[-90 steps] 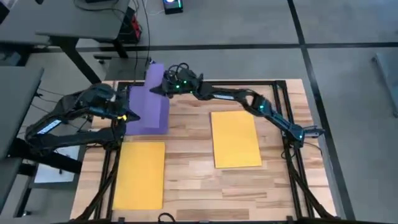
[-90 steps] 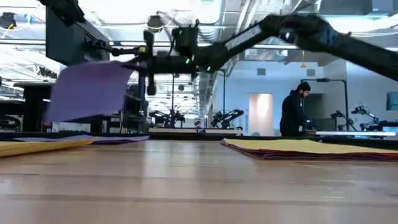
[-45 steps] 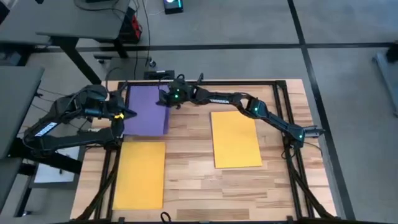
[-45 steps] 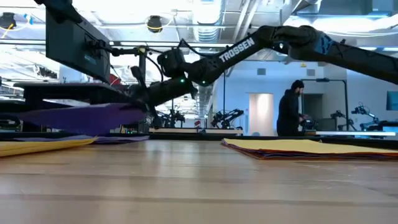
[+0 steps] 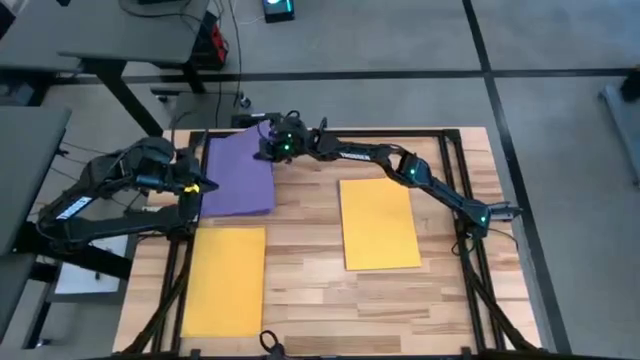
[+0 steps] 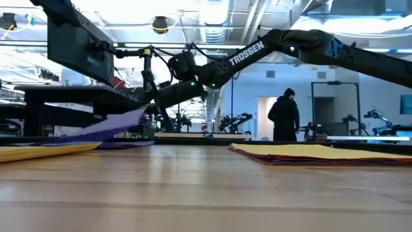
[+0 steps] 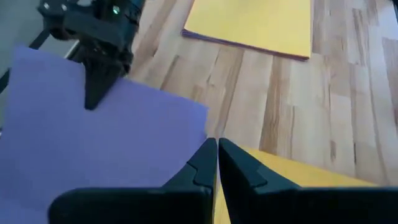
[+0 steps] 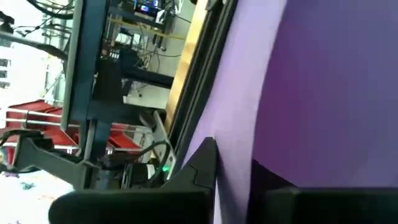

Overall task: Organize paper
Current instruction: Stack the purple paper on top of the other purple paper

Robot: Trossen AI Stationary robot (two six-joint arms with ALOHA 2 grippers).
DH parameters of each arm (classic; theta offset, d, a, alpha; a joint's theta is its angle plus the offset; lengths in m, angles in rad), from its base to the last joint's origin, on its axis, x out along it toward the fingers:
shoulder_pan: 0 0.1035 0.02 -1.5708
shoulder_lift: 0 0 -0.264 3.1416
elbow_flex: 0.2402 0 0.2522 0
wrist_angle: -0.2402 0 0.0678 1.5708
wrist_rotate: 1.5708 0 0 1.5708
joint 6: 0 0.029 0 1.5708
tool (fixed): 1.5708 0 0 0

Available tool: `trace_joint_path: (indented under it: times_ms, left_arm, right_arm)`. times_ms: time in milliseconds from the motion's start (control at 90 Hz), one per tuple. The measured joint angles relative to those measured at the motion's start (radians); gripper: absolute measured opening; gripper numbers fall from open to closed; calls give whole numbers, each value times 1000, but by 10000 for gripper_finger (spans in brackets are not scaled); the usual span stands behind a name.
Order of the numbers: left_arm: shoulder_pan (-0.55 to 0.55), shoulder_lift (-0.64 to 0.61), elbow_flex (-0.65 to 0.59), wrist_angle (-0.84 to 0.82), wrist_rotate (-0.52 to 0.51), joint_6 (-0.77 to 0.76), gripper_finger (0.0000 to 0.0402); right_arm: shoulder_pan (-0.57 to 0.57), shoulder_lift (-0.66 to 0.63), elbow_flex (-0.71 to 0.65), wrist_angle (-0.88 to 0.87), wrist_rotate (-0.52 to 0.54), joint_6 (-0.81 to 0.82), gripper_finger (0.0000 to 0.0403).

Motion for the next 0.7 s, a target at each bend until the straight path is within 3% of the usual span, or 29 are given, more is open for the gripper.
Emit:
trace_joint_path:
  times_ms: [267,533,700]
  left_arm:
    - [0,0,0,-7,-2,0,0]
    - [0,0,0,-8,-23,-1,0]
    - [0,0,0,-26,-25,-25,0]
  right_arm:
    - [29,0,0,16,85,39,6]
    - [29,0,-1,-45,111,36,88]
    - [16,0,0,-129,83,66,100]
